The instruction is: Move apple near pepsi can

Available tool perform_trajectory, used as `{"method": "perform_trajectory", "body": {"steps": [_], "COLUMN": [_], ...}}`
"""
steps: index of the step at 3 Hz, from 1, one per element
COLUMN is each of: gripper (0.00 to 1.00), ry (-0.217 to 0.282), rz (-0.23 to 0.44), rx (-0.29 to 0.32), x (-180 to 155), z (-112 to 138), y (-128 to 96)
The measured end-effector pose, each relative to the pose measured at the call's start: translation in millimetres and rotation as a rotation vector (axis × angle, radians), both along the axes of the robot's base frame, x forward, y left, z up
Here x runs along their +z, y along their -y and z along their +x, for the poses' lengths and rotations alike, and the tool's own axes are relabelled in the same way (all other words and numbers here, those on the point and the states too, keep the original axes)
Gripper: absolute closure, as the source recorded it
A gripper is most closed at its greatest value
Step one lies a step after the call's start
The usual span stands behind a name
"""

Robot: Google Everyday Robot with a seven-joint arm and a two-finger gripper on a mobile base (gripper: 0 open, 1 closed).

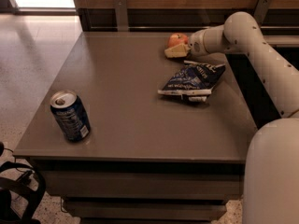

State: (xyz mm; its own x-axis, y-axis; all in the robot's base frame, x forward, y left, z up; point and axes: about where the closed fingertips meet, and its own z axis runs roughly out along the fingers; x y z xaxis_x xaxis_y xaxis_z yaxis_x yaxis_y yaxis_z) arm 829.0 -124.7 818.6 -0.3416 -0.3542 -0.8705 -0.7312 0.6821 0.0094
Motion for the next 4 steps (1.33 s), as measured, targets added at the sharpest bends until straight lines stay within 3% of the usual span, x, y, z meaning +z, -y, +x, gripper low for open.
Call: {"method": "perform_trajectory", "body": {"steps": [4], "gripper": [1.0], "ry": [0.0], "rz": [0.0], "rx": [0.0], "x": [1.9], "z": [-0.3], "y": [0.2]}}
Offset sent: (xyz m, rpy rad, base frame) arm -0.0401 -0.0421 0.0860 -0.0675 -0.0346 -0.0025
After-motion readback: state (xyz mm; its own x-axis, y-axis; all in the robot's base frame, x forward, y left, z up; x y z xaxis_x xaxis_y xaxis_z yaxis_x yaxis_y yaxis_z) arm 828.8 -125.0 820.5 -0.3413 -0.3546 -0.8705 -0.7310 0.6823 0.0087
